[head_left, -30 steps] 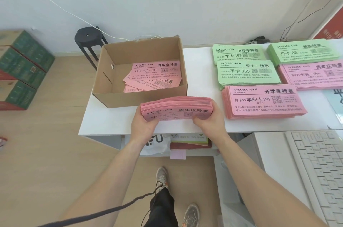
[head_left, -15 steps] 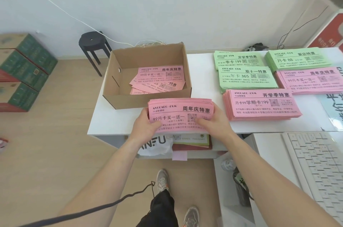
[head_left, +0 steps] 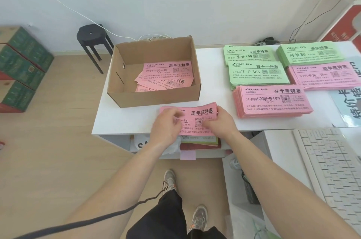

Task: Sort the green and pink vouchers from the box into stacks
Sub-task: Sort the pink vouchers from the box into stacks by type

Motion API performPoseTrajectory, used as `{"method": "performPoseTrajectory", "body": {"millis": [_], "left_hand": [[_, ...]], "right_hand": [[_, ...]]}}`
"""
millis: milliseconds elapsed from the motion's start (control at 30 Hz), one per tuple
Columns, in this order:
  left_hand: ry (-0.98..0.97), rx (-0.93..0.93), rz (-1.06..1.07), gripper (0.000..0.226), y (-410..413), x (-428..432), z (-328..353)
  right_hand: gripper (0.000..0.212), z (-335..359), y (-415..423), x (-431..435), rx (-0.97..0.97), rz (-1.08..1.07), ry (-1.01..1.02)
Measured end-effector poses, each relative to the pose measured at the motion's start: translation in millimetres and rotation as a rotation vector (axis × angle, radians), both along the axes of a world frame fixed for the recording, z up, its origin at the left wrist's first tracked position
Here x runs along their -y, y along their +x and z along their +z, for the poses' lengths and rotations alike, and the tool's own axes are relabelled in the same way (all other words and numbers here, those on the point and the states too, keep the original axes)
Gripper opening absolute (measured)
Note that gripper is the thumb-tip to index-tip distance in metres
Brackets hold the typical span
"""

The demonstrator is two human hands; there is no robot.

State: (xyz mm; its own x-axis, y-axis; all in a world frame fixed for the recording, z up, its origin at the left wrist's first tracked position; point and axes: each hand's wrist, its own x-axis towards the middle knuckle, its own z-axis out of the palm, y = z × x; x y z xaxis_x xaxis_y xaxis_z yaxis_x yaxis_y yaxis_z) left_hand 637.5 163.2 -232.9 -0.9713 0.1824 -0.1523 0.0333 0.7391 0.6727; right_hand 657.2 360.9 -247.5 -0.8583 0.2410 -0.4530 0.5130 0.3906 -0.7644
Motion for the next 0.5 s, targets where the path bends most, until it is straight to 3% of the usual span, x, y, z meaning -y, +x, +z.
{"method": "performPoseTrajectory", "body": {"millis": [100,233,300,367,433,500], "left_hand": [[0.140,0.143,-0.190,0.026,5,-24,3],[0.268,0.270,-0.087,0.023,3,-35,1],[0.336,0.357,-0.005,0.026,2,-35,5],[0.369,0.400,0.026,0.045,1,-37,12],[0.343,0.412,0.024,0.066,-1,-40,20],[0.258,0.392,0.024,0.068,-4,-44,25]], "right_hand": [[0.034,8,4,3,-0.057,0.011,0.019],[0.022,17,17,0,-0.164,0.056,-0.120],[0.036,20,25,-4,-0.206,0.056,-0.287],[0.052,21,31,-5,-0.218,-0.006,-0.437],[0.057,19,36,-1,-0.218,-0.063,-0.439],[0.059,12,38,6,-0.209,-0.089,-0.372]]}}
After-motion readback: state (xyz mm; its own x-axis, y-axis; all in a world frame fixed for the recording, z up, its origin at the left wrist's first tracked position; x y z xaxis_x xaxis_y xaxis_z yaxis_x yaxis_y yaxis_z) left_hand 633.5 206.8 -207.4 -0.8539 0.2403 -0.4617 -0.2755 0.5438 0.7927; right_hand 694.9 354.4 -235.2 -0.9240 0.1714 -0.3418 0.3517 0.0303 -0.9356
